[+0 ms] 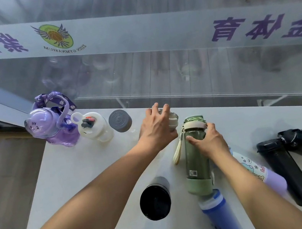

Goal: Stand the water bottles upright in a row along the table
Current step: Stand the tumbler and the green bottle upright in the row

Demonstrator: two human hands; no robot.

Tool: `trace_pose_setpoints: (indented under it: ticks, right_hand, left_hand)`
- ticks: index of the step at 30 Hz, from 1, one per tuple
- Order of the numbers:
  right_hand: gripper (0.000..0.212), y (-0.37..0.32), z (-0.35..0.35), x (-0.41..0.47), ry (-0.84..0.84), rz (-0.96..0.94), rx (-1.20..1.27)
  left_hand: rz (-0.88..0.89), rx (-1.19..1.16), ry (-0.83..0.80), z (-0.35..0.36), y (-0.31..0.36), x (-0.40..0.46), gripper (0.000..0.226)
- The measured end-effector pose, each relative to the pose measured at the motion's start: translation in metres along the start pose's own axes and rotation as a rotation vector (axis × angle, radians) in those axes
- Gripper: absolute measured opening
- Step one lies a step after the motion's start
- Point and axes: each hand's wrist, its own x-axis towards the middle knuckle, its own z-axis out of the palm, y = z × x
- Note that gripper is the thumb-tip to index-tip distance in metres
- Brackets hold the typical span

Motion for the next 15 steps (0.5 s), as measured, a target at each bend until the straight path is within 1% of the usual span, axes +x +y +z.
trace_pose_setpoints:
  ticks: [2,4,7,12,15]
  right_hand:
    - [0.080,0.000,-0.001,-0.002,-0.002,-0.006,0.015]
    - [0.079,0.000,-0.002,-0.003,0.004,-0.007,0.026]
    - [0.081,-0.001,-0.003,-0.004,0.013,-0.010,0.035]
    - [0.090,-0.001,-0.003,-0.004,0.025,-0.001,0.051]
    - [0.087,0.000,-0.004,-0.005,0.052,-0.008,0.088]
  left_hand:
    - [0.040,-0.062,0.117,-0.007,0.000,-0.007,0.069]
    - [0.055,-0.095,0.169,-0.011,-0.001,-0.011,0.069]
    - [0.055,-0.125,0.177,-0.012,-0.005,-0.016,0.072]
    - [0.074,-0.141,0.190,-0.010,-0.006,-0.023,0.077]
    - [0.074,-0.138,0.199,-0.010,-0.006,-0.024,0.077]
